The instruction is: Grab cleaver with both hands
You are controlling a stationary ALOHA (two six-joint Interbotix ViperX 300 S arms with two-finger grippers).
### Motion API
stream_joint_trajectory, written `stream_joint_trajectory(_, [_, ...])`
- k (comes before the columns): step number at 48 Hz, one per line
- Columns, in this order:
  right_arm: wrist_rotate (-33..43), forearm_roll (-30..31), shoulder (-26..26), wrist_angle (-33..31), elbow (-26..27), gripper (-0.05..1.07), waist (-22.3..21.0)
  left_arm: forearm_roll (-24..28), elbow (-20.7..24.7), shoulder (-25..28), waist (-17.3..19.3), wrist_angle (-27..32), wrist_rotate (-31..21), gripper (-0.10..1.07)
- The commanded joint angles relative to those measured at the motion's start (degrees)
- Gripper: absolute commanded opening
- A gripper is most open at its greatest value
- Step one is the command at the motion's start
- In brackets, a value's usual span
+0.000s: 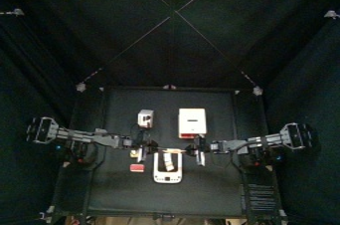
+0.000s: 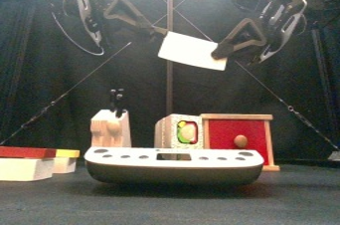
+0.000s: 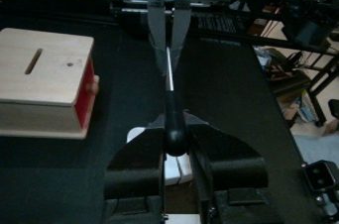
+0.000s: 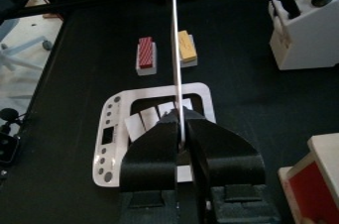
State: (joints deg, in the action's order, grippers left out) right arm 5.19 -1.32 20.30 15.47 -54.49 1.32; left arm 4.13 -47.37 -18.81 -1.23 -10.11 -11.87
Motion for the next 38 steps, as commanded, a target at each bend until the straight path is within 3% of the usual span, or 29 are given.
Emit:
stream_joint_trajectory(1, [-0.18,0.26,0.0,0.26,2.02,0.14,0.09,-0.18,-0.09,-0.09,-0.09,-0.44,0.0,0.45])
stream_joint_trajectory(21, [-0.09,0.26,-4.22,-3.78,6.24,0.14,0.09,0.0,-2.02,-0.09,-0.35,0.26,0.0,0.44])
stream_joint_trajectory(38, [-0.09,-0.09,-2.2,-11.07,8.26,0.14,0.0,0.26,-2.02,-0.18,-1.41,1.41,0.09,0.44])
